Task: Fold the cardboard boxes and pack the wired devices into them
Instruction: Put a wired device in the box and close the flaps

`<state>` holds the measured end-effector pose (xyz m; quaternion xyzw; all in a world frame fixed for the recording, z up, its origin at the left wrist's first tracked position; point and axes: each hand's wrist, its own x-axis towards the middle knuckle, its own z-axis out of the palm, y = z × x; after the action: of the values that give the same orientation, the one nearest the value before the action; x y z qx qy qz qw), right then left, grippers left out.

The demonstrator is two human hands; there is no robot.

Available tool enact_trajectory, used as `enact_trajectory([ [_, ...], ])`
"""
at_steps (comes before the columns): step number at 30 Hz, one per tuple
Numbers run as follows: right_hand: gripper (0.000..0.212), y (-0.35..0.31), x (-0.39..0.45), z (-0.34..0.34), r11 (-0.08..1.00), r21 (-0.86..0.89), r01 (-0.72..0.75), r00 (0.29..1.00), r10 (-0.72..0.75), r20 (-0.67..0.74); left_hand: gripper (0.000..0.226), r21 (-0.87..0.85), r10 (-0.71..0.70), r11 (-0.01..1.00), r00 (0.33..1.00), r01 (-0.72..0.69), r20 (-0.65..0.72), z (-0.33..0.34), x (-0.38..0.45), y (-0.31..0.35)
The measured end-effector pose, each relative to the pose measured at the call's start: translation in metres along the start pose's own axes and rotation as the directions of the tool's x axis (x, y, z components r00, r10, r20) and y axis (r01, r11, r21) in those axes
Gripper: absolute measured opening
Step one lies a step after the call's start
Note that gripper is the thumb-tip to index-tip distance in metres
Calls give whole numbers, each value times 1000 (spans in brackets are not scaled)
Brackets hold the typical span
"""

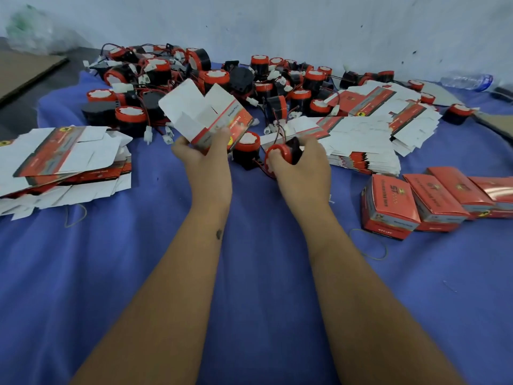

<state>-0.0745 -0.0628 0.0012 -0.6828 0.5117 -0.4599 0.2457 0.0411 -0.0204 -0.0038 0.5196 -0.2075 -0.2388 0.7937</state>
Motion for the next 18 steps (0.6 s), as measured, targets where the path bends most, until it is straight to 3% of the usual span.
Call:
enact_trajectory([
  [3,27,-5,-2,-5,920,370,-129,976,185,-118,61,100,91,991,995,-94,35,-4,0,-1],
  [6,36,-12,1,-12,610,767,-198,932,359,-44,70,190,129,970,984,-151,125,-6,-2,0],
  [8,39,-13,3,-14,490,850,-194,942,336,22,70,251,147,949,971,-192,188,-6,-3,0],
  [14,14,-19,-1,-13,615,771,-166,973,228,27,58,384,157,878,929,-287,335,-7,-7,-2],
  [16,16,-21,-2,-13,663,737,-134,988,148,47,49,385,143,876,920,-289,365,-6,-7,0],
  [18,33,-25,-3,-12,725,685,-69,998,50,48,44,389,177,857,901,-339,396,-5,-7,1],
])
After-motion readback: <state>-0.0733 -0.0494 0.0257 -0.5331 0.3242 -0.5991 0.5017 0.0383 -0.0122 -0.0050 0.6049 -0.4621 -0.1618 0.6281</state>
